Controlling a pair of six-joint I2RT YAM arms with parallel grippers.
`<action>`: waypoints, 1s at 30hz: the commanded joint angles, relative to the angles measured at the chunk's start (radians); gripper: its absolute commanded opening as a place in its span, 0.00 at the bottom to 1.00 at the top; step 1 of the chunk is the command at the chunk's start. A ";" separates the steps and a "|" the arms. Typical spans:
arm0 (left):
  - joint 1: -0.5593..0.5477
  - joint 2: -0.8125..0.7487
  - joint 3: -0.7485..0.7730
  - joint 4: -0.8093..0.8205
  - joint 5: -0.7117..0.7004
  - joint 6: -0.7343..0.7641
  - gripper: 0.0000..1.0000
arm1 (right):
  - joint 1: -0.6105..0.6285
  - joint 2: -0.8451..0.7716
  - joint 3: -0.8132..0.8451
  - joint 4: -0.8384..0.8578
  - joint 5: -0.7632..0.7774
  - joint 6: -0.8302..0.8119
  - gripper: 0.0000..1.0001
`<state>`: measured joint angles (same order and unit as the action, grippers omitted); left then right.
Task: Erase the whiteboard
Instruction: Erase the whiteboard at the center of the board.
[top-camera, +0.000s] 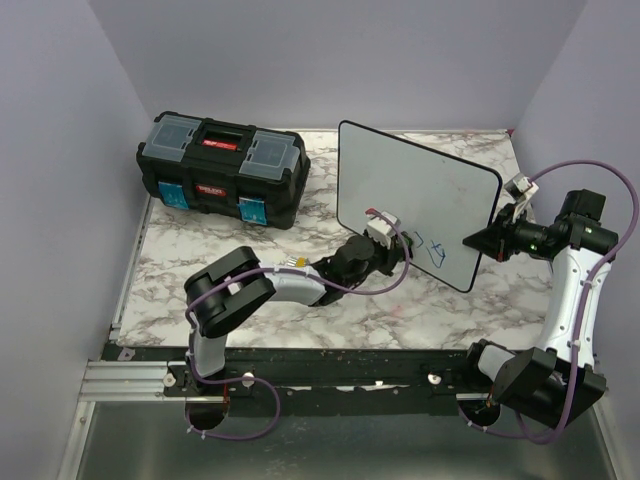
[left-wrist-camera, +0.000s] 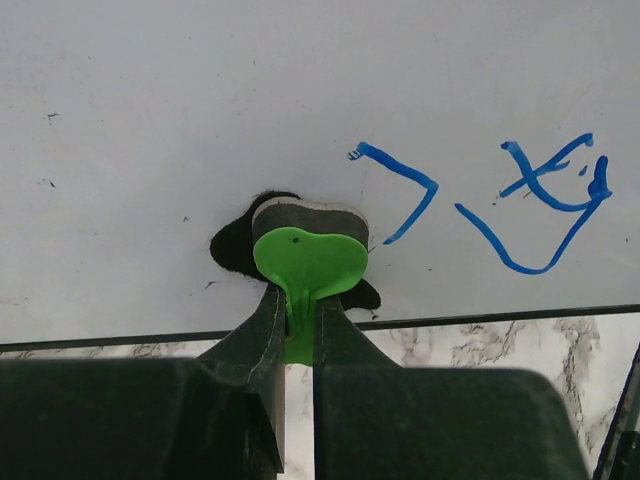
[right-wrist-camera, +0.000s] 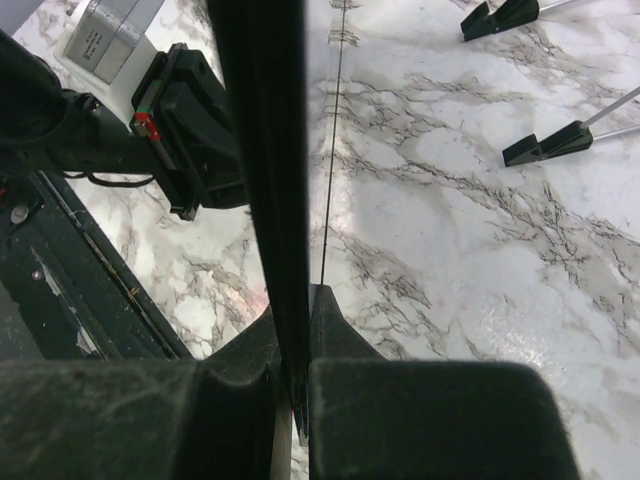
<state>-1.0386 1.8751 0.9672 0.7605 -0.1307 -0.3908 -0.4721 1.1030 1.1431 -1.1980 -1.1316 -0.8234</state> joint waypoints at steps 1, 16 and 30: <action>-0.022 0.007 0.016 -0.021 -0.013 0.008 0.00 | 0.021 -0.032 0.005 -0.091 -0.214 0.032 0.01; 0.072 -0.011 0.201 -0.171 0.047 0.087 0.00 | 0.021 -0.038 0.003 -0.079 -0.212 0.044 0.01; -0.045 0.009 0.089 -0.075 0.015 0.025 0.00 | 0.021 -0.037 0.003 -0.082 -0.212 0.043 0.01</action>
<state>-1.0546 1.8778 1.0378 0.6872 -0.1051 -0.3714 -0.4725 1.0981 1.1431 -1.1805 -1.1236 -0.8215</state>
